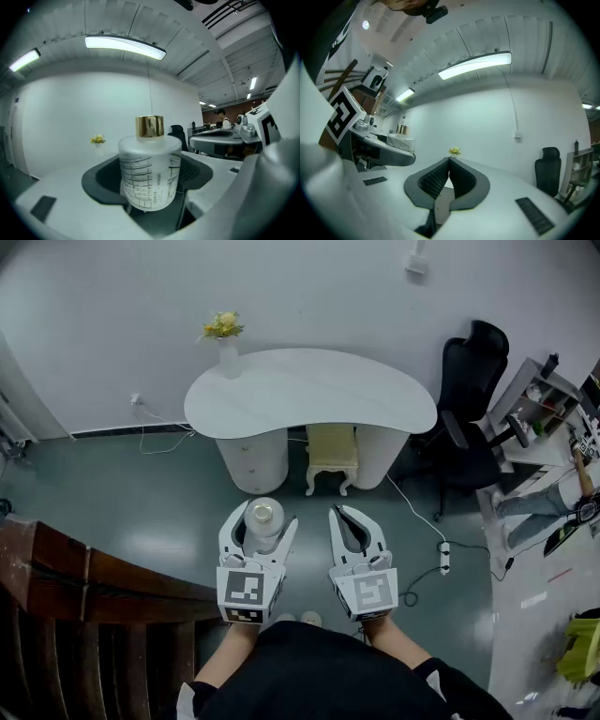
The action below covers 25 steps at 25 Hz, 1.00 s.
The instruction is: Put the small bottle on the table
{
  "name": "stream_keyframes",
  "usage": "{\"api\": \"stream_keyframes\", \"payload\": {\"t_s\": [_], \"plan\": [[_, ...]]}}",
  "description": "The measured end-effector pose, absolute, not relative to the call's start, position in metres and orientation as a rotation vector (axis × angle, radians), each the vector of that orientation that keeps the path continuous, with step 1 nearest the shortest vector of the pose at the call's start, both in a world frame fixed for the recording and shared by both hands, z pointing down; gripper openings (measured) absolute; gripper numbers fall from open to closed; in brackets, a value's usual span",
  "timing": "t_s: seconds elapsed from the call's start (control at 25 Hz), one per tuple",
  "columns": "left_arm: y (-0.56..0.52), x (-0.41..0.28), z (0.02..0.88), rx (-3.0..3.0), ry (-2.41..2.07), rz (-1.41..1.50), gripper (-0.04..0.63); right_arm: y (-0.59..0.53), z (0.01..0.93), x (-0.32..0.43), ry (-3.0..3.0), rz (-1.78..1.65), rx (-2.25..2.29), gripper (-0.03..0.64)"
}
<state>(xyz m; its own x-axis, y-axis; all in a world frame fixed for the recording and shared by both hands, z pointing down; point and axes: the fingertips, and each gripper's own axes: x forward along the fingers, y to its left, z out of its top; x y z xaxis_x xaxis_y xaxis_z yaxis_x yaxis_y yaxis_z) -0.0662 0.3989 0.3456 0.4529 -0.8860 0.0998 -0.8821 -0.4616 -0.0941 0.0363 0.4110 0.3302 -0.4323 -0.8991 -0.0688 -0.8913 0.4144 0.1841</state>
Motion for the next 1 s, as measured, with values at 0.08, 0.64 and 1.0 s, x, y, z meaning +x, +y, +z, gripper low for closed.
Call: {"api": "stream_keyframes", "payload": {"t_s": [0.08,0.64,1.0], "plan": [[0.399,-0.062,0.342,-2.641,1.627,-0.205,0.333,0.411,0.327,0.042,-2.6,-0.298,1.659,0.021],[0.382,-0.04,0.344,-2.621,1.681,-0.151,0.333,0.39,0.332,0.07,-2.681,-0.267,1.623,0.023],[0.328,-0.049,0.34,-2.598,1.685,-0.129,0.333,0.336,0.336,0.067,-2.656,-0.276,1.627,0.023]]}}
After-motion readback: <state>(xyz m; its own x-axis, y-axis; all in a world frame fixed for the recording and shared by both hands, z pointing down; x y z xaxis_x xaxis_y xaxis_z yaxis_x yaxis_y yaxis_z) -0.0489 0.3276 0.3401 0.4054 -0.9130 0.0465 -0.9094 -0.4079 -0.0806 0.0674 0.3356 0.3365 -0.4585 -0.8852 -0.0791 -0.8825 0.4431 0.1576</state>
